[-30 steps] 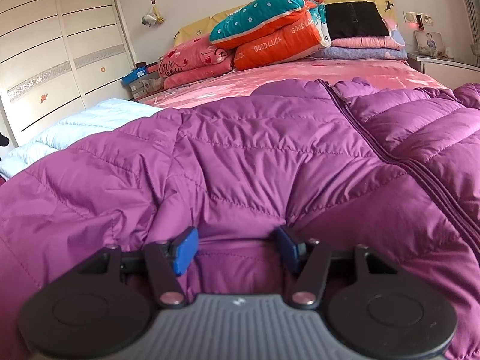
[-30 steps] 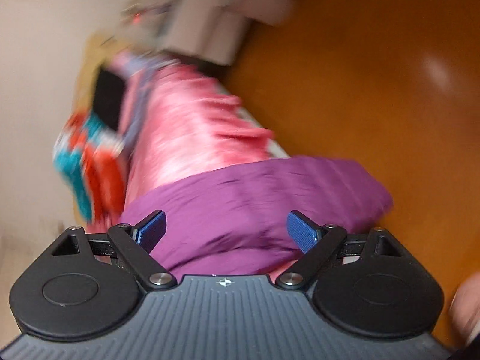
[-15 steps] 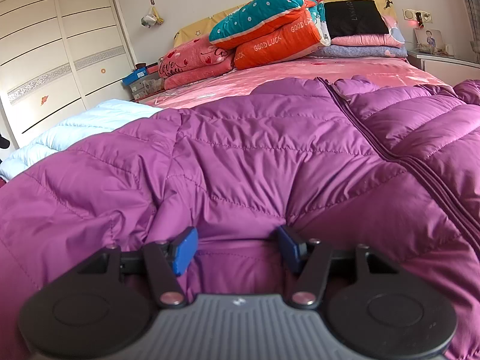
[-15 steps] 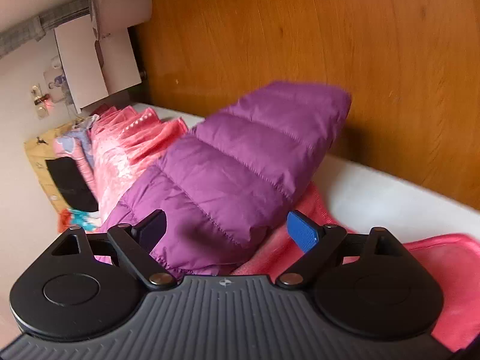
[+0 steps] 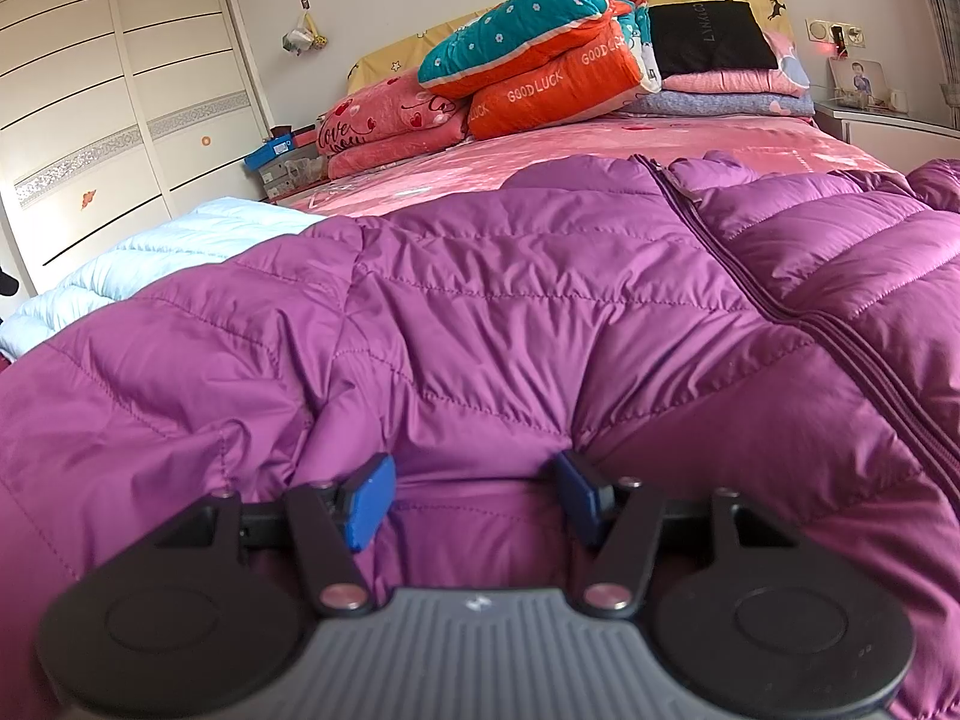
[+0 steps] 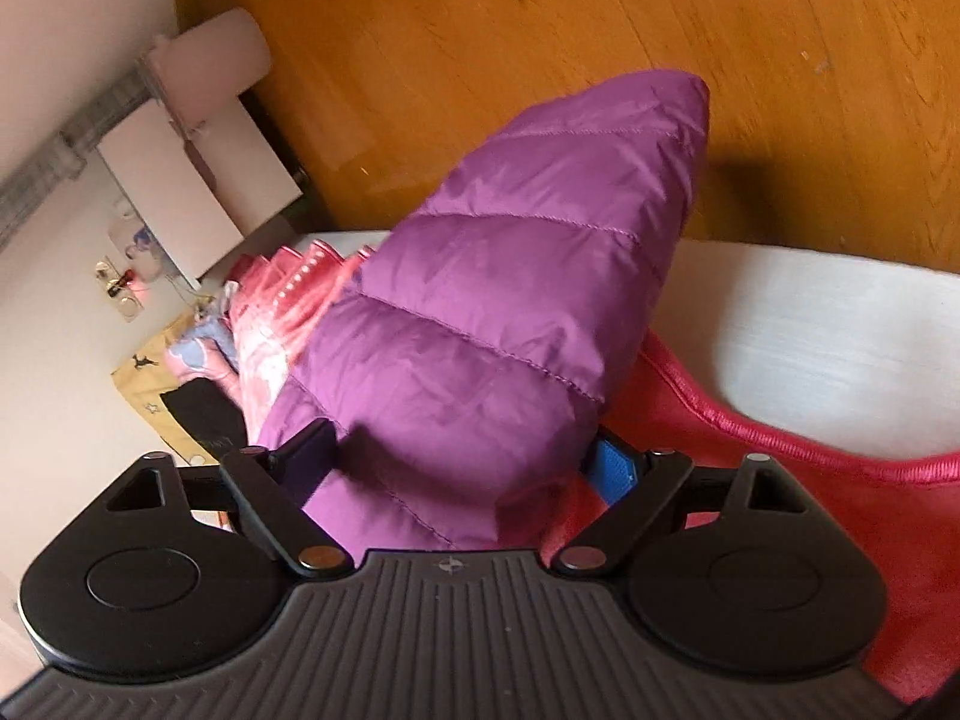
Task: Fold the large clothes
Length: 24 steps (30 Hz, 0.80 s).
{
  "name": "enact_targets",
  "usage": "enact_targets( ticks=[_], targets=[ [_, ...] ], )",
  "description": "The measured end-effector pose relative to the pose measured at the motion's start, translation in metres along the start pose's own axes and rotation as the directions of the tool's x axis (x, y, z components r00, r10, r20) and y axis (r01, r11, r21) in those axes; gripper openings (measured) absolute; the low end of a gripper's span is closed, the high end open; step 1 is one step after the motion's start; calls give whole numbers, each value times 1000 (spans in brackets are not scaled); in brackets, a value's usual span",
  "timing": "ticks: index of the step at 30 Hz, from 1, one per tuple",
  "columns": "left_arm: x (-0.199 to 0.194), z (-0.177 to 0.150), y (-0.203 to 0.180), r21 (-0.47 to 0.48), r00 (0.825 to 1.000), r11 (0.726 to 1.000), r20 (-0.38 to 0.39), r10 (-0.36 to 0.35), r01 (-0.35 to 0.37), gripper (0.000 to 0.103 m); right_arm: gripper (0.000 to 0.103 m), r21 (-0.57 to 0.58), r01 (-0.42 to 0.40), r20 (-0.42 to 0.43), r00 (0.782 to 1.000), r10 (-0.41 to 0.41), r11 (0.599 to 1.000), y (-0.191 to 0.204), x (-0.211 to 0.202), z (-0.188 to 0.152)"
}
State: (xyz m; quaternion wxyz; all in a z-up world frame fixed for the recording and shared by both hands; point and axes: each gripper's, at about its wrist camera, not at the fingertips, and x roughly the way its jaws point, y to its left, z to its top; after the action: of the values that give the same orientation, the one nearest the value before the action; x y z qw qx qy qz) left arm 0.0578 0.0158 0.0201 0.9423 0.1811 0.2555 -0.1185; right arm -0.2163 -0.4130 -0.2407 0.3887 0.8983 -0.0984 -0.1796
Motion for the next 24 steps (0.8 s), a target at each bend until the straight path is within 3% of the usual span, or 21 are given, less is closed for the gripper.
enact_targets(
  ticks=[3, 5, 6, 8, 12, 17, 20, 24],
  targets=[
    [0, 0, 0, 1, 1000, 1000, -1, 1, -1, 60, 81, -66, 2, 17, 1000, -1, 998, 13, -4, -1],
    [0, 0, 0, 1, 1000, 1000, 0, 1, -1, 60, 58, -126, 21, 31, 999, -17, 992, 25, -7, -3],
    [0, 0, 0, 0, 1000, 1000, -1, 0, 0, 60, 55, -155, 34, 45, 999, -28, 987, 31, -8, -3],
    [0, 0, 0, -2, 1000, 1000, -1, -2, 2, 60, 39, -206, 56, 76, 996, -41, 977, 44, -14, -6],
    [0, 0, 0, -3, 1000, 1000, -1, -3, 3, 60, 33, -345, 133, 154, 984, -84, 929, 77, -33, -15],
    [0, 0, 0, -6, 1000, 1000, -1, -6, 6, 60, 30, -554, 218, 260, 962, -82, 803, 135, -65, -41],
    [0, 0, 0, -5, 1000, 1000, -1, -5, 5, 61, 26, -680, 270, 326, 944, -49, 682, 174, -84, -64],
    [1, 0, 0, -1, 1000, 1000, 1, -4, 4, 61, 23, -793, 294, 350, 937, 3, 534, 214, -104, -95]
  ],
)
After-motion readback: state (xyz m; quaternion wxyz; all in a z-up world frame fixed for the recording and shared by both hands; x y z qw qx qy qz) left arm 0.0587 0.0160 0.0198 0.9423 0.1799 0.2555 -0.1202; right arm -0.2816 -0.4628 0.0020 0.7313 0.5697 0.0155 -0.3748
